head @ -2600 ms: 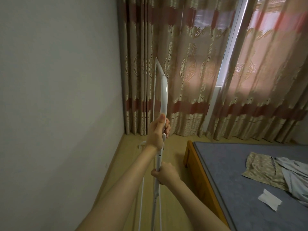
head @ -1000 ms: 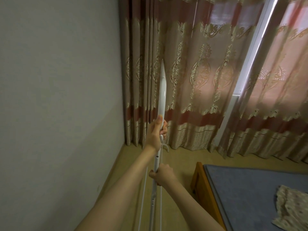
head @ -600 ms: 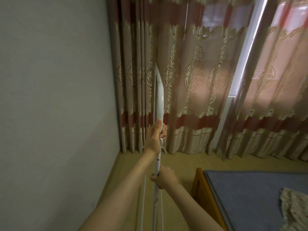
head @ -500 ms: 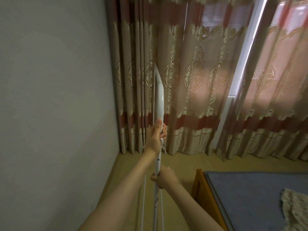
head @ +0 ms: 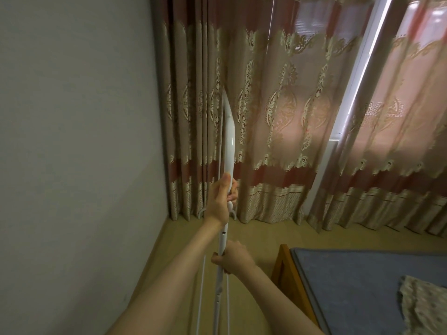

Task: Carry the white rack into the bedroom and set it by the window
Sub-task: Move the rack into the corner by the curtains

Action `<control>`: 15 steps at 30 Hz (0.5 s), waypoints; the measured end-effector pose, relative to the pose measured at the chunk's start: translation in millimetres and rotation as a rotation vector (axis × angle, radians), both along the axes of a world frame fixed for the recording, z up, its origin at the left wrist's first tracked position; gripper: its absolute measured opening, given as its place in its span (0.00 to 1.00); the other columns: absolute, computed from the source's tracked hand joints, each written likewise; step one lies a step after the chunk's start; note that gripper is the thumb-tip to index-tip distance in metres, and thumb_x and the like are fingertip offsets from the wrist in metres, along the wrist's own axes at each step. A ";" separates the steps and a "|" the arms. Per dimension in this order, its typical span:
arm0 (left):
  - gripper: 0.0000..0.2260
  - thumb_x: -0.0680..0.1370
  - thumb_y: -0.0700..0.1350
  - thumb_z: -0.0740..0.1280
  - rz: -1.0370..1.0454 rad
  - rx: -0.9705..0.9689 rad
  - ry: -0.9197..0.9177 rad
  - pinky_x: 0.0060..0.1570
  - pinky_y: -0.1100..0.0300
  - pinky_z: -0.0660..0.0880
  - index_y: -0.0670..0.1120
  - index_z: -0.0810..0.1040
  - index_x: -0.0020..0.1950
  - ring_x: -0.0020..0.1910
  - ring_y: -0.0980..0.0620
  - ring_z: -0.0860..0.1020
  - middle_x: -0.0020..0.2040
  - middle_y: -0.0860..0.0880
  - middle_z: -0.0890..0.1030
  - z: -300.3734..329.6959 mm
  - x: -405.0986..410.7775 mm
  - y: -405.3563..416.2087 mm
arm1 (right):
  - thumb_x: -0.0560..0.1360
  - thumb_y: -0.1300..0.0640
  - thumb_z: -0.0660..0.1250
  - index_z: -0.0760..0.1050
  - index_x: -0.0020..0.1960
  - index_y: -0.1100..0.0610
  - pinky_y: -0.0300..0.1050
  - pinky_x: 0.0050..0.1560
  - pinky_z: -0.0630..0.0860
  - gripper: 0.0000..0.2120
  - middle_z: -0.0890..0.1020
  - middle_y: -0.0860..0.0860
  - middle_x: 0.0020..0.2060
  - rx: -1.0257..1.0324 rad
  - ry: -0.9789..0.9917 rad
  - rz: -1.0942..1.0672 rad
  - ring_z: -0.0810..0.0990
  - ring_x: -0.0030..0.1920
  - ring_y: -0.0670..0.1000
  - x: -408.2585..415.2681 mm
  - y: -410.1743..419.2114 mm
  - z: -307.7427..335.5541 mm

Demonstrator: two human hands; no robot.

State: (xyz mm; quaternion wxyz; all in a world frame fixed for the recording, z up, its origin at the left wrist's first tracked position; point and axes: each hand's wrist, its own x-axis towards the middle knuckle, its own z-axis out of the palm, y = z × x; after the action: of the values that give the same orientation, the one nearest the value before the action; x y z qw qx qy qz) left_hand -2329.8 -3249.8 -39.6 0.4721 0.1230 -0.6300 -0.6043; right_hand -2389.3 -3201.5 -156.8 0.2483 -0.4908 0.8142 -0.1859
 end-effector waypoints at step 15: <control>0.20 0.76 0.59 0.54 0.003 0.000 -0.035 0.25 0.65 0.57 0.48 0.65 0.30 0.23 0.57 0.59 0.24 0.55 0.63 -0.3 20.9 26.6 | 0.74 0.49 0.67 0.74 0.44 0.58 0.52 0.45 0.83 0.12 0.85 0.58 0.44 -0.006 -0.002 -0.015 0.84 0.40 0.54 16.7 23.3 -4.8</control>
State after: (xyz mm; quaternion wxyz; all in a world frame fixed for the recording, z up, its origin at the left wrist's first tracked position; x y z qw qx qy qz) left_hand -2308.9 -3223.3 -39.9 0.4619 0.1344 -0.6378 -0.6015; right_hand -2372.7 -3178.2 -161.6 0.2461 -0.4851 0.8171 -0.1908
